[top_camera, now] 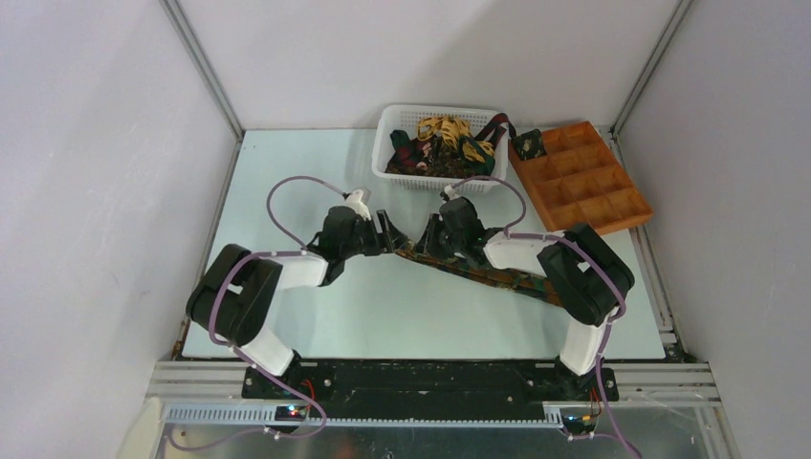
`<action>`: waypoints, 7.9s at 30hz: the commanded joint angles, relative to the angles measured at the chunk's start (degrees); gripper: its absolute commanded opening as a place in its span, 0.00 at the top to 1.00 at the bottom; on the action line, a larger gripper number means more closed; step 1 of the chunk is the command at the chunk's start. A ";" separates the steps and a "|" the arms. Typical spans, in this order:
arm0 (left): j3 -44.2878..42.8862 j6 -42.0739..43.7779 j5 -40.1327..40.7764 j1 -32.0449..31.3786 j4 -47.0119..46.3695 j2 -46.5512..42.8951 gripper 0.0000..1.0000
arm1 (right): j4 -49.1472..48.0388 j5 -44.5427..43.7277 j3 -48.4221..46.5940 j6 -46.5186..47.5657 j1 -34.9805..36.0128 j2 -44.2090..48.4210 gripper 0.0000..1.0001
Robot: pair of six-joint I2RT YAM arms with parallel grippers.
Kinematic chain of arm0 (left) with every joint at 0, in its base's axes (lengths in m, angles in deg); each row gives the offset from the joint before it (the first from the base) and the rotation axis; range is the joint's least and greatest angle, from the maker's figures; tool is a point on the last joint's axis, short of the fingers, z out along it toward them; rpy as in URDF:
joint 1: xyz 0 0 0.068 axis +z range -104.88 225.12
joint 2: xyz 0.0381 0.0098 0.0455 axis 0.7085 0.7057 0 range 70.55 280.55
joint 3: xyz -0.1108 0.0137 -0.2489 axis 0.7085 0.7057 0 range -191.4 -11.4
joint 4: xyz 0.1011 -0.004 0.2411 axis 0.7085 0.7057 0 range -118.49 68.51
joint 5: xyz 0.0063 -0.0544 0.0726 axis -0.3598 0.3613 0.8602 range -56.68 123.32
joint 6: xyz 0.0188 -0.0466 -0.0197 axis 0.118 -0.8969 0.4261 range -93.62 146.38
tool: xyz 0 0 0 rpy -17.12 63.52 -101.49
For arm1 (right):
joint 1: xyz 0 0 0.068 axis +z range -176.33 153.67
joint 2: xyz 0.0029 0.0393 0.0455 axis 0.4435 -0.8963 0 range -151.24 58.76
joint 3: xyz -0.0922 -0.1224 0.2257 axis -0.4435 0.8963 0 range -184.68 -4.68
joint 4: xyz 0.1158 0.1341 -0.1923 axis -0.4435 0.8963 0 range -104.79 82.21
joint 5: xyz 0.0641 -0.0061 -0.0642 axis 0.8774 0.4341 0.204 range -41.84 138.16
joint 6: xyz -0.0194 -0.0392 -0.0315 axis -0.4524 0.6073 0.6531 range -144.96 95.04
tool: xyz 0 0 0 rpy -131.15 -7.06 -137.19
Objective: Roll the ties
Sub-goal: Roll the tie at the center of the board.
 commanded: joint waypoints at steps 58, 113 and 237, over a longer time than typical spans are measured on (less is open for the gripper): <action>-8.80 5.31 7.43 -5.61 11.98 1.43 0.56 | 7.18 -8.04 2.05 5.85 -0.99 16.06 0.54; -36.86 18.82 71.84 -25.40 54.10 20.61 0.62 | 14.69 -13.97 12.01 10.25 -7.42 31.92 0.49; 1.24 -3.20 9.06 6.14 8.64 -15.46 0.17 | -2.10 4.12 -8.02 -1.34 2.88 -0.98 0.55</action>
